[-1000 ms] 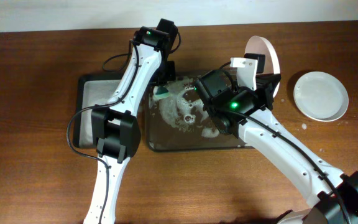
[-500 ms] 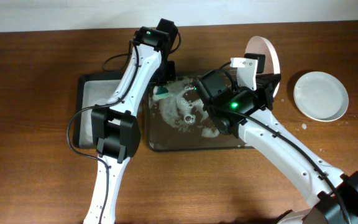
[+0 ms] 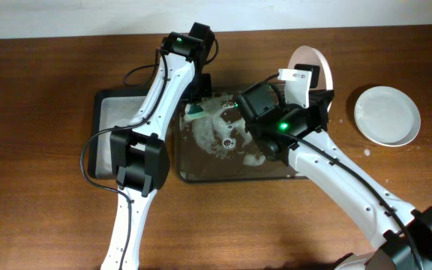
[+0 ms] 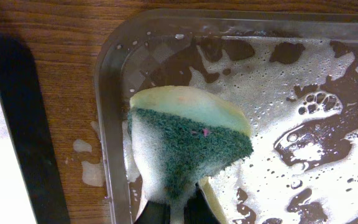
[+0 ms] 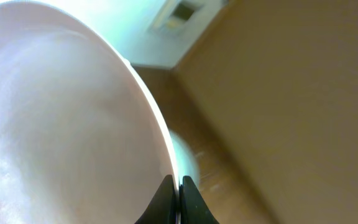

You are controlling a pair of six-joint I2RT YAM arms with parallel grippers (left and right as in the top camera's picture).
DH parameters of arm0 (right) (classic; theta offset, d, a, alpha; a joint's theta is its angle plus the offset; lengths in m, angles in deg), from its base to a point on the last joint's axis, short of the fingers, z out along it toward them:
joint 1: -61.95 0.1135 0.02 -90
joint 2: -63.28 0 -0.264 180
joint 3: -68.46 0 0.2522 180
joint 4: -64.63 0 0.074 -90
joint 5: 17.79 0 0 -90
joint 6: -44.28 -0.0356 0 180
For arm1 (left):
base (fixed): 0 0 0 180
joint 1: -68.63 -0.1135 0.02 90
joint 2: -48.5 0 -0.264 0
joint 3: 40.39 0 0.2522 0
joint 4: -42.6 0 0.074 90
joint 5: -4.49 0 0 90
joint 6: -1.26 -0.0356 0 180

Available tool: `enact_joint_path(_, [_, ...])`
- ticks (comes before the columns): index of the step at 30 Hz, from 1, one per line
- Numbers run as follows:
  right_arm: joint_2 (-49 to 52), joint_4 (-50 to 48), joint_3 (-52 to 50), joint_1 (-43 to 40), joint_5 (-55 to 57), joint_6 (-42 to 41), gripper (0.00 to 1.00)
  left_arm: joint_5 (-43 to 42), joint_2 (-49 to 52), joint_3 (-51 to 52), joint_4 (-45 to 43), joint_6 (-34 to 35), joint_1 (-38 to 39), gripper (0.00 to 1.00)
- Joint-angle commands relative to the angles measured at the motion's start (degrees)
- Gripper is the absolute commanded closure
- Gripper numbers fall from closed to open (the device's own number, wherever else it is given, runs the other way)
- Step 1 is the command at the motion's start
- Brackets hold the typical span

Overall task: Clean dirty plates on tray and stack at the side
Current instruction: 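Lower the plate onto the stacked plates and release the right gripper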

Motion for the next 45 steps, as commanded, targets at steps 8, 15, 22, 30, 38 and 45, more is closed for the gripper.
enact_joint_path(8, [-3.10, -1.38, 1.33, -26.58, -53.94, -0.39, 0.96, -0.42, -2.16, -1.22, -0.13, -0.52, 0.15, 0.99])
enact_joint_path(15, [-2.60, -1.75, 1.31, -46.88, -83.82, 7.19, 0.96, -0.44, -2.16, -1.22, -0.15, -0.50, 0.15, 0.99])
enact_joint_path(22, [-2.16, -5.22, 1.27, -64.02, -96.24, 8.63, 0.96, -0.46, -2.16, -1.22, -0.57, -0.50, 0.15, 0.99])
enact_joint_path(30, [4.85, -9.05, 1.22, -74.53, -91.12, 6.88, 0.96, -0.44, -2.16, -1.22, -0.57, -0.50, 0.15, 0.99])
enact_joint_path(38, [15.98, -15.54, 1.20, -75.23, -86.49, 6.84, 0.96, -0.42, -2.16, -1.22, -0.55, -0.52, 0.15, 0.99])
enact_joint_path(45, [19.65, -18.86, 1.20, -74.66, -86.49, 6.91, 0.96, -0.44, -2.16, -1.22, -1.22, -0.50, 0.15, 0.99])
